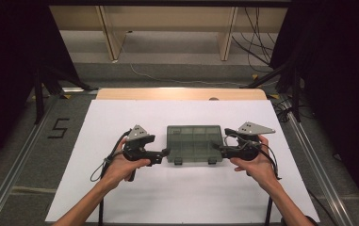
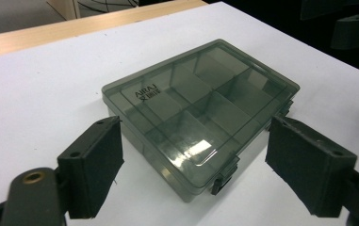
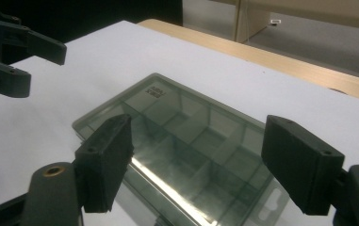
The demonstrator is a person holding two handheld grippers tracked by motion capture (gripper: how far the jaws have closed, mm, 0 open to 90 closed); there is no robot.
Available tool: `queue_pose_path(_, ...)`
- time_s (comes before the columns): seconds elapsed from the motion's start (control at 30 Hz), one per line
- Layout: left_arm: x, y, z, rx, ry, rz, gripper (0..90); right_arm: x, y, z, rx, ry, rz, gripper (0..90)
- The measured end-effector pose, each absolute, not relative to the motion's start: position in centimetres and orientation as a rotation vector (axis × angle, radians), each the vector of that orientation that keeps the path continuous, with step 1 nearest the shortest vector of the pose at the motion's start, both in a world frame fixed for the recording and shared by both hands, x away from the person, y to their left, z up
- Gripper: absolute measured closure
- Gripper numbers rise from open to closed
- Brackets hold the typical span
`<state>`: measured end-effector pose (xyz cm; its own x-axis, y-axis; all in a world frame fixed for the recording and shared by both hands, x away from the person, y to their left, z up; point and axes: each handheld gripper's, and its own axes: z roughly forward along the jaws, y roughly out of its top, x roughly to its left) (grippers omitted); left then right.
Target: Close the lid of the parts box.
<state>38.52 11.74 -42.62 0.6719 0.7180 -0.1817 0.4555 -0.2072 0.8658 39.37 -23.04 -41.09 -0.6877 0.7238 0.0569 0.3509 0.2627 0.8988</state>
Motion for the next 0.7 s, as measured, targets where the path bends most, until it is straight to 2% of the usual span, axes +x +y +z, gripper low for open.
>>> queue_pose_path(0.7,36.9,14.2,-42.6,1.821,0.926,0.360,18.2,36.8,-21.9,-40.8,1.017,2.166,1.526,21.3)
